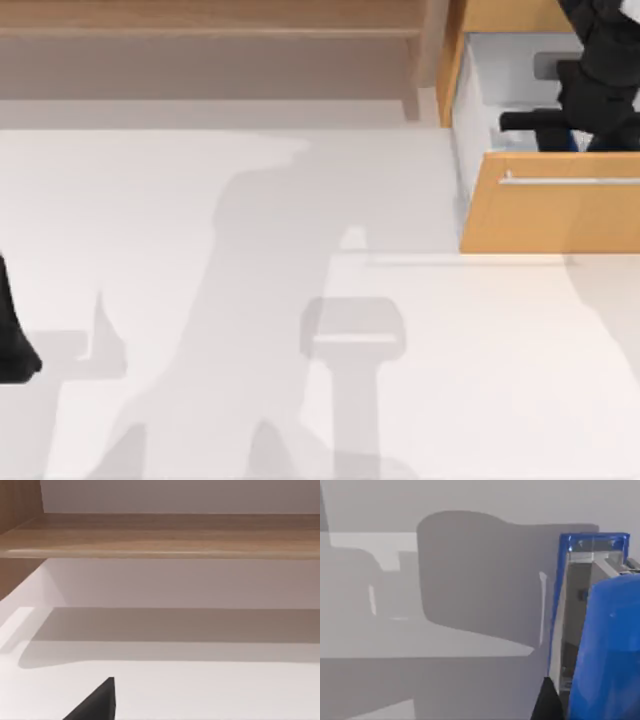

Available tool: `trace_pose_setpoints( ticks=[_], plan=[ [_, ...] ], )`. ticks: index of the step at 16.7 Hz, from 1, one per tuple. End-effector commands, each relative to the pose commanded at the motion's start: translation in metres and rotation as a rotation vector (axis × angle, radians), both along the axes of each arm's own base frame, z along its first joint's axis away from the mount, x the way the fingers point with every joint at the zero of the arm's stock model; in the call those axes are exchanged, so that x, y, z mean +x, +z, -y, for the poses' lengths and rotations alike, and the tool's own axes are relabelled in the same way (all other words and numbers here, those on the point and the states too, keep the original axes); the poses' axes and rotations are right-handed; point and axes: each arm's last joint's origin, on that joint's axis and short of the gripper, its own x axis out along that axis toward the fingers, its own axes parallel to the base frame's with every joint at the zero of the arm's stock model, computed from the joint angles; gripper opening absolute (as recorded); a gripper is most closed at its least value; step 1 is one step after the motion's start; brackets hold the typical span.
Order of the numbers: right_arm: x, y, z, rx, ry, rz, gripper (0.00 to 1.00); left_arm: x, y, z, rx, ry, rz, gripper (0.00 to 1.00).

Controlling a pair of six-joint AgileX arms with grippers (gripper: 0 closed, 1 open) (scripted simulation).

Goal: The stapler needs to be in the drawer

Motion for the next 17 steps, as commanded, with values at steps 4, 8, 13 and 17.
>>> trace_pose_setpoints(
  ticks=[4, 8, 13, 17],
  plan=[
    [0.0, 0.0, 0.0, 0.0, 0.0, 0.0, 0.75, 0.0, 0.0, 0.0, 0.0, 0.0, 0.0, 1.0],
    [0.0, 0.0, 0.0, 0.0, 0.0, 0.0, 1.0, 0.0, 0.0, 0.0, 0.0, 0.0, 0.0, 1.0],
    [0.0, 0.0, 0.0, 0.0, 0.0, 0.0, 1.0, 0.0, 0.0, 0.0, 0.0, 0.0, 0.0, 1.0],
    [-0.0002, 0.0002, -0.0011, 0.0, 0.002, 0.001, 1.0, 0.0, 0.0, 0.0, 0.0, 0.0, 0.0, 1.0]
  ],
)
